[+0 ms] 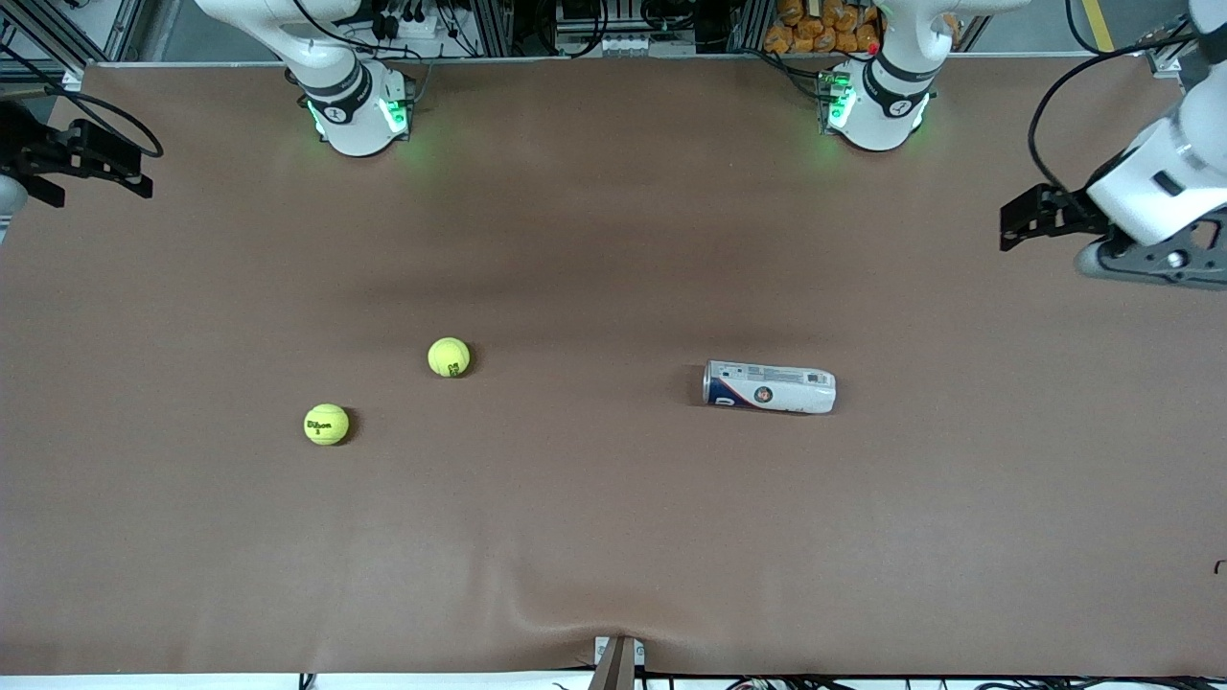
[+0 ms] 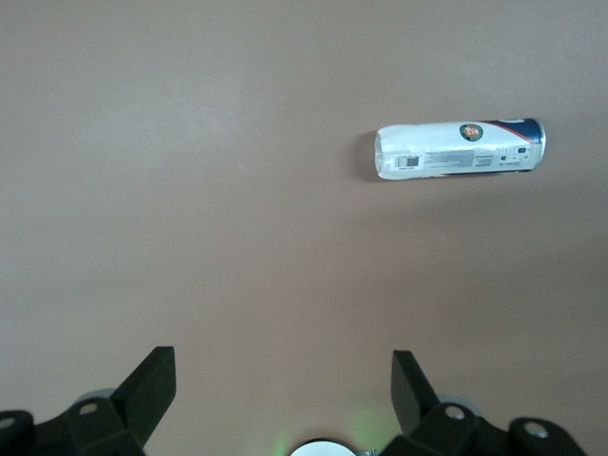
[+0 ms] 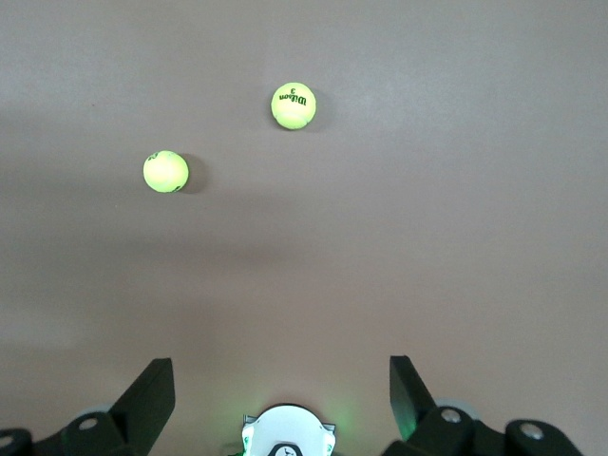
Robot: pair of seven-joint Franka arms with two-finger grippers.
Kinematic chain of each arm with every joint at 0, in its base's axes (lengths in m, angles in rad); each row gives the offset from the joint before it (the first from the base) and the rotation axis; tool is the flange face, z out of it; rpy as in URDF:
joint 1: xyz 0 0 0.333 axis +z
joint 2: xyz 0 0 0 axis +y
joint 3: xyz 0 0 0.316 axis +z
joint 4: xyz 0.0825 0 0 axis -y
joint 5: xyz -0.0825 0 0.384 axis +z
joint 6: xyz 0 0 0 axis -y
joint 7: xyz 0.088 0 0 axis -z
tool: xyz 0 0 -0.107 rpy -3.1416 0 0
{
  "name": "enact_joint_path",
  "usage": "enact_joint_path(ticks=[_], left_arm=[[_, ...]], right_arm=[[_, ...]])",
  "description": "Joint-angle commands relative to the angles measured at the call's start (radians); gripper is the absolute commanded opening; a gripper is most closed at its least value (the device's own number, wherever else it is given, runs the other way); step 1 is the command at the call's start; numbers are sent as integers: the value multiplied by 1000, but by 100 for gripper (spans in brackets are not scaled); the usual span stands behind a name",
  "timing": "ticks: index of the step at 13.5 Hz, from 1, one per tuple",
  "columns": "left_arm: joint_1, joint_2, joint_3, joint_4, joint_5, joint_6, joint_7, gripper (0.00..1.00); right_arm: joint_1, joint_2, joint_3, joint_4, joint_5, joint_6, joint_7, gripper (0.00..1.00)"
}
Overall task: Insert tennis ball vertically with right arm
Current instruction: 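Move the left gripper over the white tennis-ball can and lower it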
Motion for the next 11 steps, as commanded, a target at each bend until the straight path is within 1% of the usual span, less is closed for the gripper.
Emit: enact_joint_path(ticks=[1, 3, 7, 11], left_arm=[[-13, 23, -11, 7, -12, 17, 3, 100], [-18, 29, -16, 7, -9, 26, 4, 100], [-75, 74, -16, 7, -1, 46, 4, 100], [-161, 126, -14, 8, 17, 59, 3, 100]], right_arm=[[-9, 7, 8, 16, 2, -14, 11, 100], [-8, 7, 10, 17, 2, -14, 12, 100], [-6, 7, 10, 16, 2, -14, 12, 100], [-8, 7, 10, 16, 2, -20, 11, 100]])
